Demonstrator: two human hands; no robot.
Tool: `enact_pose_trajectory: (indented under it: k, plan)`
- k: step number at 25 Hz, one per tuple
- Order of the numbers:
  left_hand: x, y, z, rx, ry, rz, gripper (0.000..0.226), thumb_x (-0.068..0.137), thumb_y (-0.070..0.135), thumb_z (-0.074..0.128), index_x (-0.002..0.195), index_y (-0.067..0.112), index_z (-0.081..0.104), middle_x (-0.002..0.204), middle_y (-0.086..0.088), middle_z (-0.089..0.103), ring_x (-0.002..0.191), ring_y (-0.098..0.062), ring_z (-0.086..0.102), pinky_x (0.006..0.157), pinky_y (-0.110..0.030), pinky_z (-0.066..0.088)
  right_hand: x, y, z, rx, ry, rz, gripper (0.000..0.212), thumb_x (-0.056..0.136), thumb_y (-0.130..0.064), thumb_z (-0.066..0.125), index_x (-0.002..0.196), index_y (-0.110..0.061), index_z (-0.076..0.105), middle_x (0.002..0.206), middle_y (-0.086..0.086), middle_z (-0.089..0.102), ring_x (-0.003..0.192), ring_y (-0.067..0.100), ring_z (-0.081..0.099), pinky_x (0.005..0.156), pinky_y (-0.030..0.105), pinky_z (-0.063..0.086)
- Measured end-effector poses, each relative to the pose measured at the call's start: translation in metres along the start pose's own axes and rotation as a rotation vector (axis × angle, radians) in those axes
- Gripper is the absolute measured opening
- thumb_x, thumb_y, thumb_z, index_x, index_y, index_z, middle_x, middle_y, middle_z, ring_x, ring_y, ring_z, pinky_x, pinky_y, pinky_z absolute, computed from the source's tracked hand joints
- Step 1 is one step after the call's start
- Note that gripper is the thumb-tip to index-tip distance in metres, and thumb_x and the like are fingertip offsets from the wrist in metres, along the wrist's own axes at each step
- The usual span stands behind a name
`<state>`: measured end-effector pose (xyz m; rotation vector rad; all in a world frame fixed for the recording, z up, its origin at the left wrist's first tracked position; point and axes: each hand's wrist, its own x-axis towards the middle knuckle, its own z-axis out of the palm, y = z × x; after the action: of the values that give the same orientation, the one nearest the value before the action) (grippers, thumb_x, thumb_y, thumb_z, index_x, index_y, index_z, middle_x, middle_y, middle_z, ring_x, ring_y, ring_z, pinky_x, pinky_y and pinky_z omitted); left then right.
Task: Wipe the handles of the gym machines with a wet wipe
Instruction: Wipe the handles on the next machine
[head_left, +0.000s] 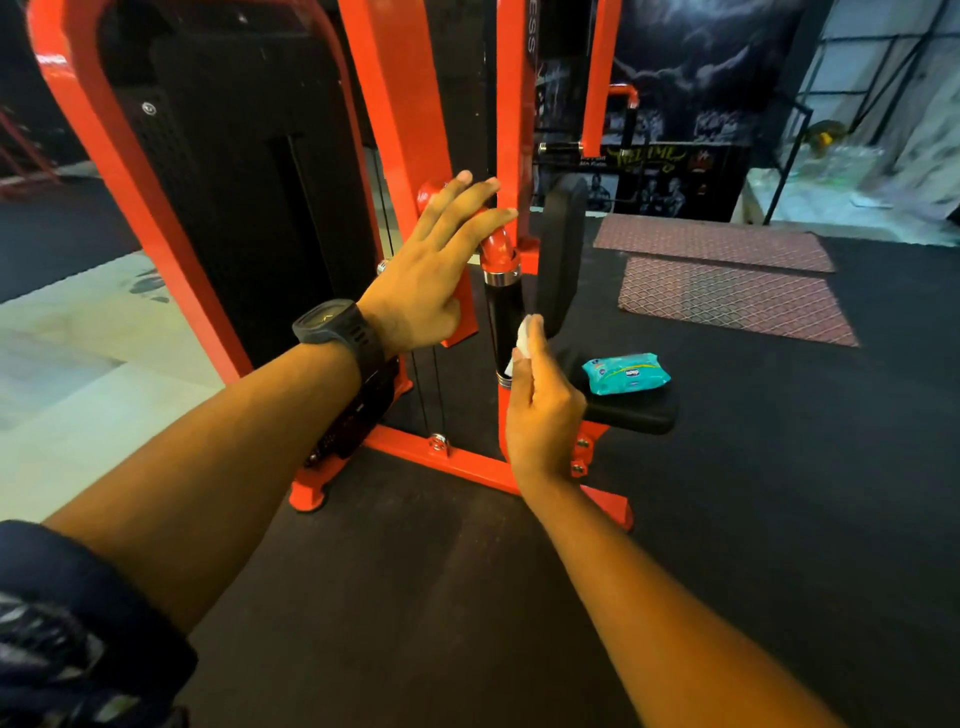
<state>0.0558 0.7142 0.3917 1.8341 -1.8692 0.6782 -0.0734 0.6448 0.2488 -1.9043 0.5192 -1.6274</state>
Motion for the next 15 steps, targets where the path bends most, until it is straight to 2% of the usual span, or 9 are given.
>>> enact_pose_trajectory:
  k: [3,5,7,9,11,13,15]
  plan:
    - [-0.002,0.003,-0.003,-0.008,-0.017,-0.013,0.096,0.061,-0.018,0.054,0.152,0.007,0.034,0.162,-0.015,0.022,0.153,-0.037,0.006,0.121,-0.020,-0.007,-0.002,-0.011,0.008,0.057,0.105,0.114,0.040,0.097,-0.008,0.058,0.137,-0.004,0.055,0.135,0.014,0.061,0.123,0.012,0.056,0.097,0.022,0.052]
    - [-0.003,0.003,-0.004,-0.009,-0.016,-0.021,0.095,0.062,-0.018,0.053,0.151,0.007,0.035,0.162,-0.015,0.022,0.153,-0.036,0.005,0.122,-0.022,-0.007,-0.002,-0.009,0.006,0.038,0.075,0.120,0.042,0.095,0.001,0.059,0.136,-0.004,0.056,0.135,0.013,0.061,0.126,0.015,0.055,0.101,0.025,0.050]
    - [-0.005,0.003,-0.005,-0.019,-0.015,-0.035,0.094,0.062,-0.018,0.051,0.151,0.008,0.035,0.162,-0.014,0.022,0.153,-0.035,0.005,0.124,-0.029,-0.003,-0.002,-0.008,0.001,-0.012,0.006,0.219,0.042,0.095,0.003,0.059,0.135,-0.008,0.058,0.130,0.013,0.065,0.120,0.021,0.062,0.098,0.029,0.053]
    - [-0.006,0.003,-0.004,-0.022,-0.017,-0.028,0.094,0.062,-0.018,0.051,0.151,0.008,0.036,0.162,-0.014,0.022,0.153,-0.036,0.005,0.125,-0.033,-0.001,0.003,-0.014,0.000,0.005,-0.013,0.310,0.038,0.097,-0.001,0.057,0.133,-0.010,0.061,0.124,0.010,0.069,0.114,0.020,0.065,0.094,0.019,0.051]
    - [-0.004,0.002,-0.003,-0.022,-0.001,-0.014,0.093,0.061,-0.017,0.051,0.150,0.007,0.037,0.161,-0.015,0.023,0.153,-0.037,0.007,0.125,-0.033,0.000,0.012,-0.017,0.002,0.026,0.002,0.275,0.036,0.098,-0.004,0.056,0.133,-0.011,0.062,0.123,0.009,0.069,0.114,0.016,0.063,0.092,0.013,0.049]
    - [-0.004,0.002,-0.003,-0.026,0.000,-0.015,0.094,0.061,-0.018,0.050,0.150,0.007,0.037,0.161,-0.015,0.023,0.152,-0.039,0.007,0.125,-0.031,-0.001,0.012,-0.013,0.000,0.014,-0.061,0.307,0.037,0.099,-0.004,0.054,0.134,-0.012,0.061,0.125,0.009,0.068,0.115,0.019,0.063,0.094,0.019,0.050]
    - [-0.004,0.001,-0.003,-0.024,-0.005,-0.009,0.096,0.059,-0.019,0.050,0.150,0.007,0.036,0.162,-0.015,0.023,0.153,-0.039,0.007,0.124,-0.028,-0.002,0.013,-0.010,-0.004,0.020,-0.134,0.415,0.036,0.099,-0.003,0.052,0.133,-0.014,0.062,0.127,0.007,0.068,0.117,0.022,0.063,0.098,0.031,0.052]
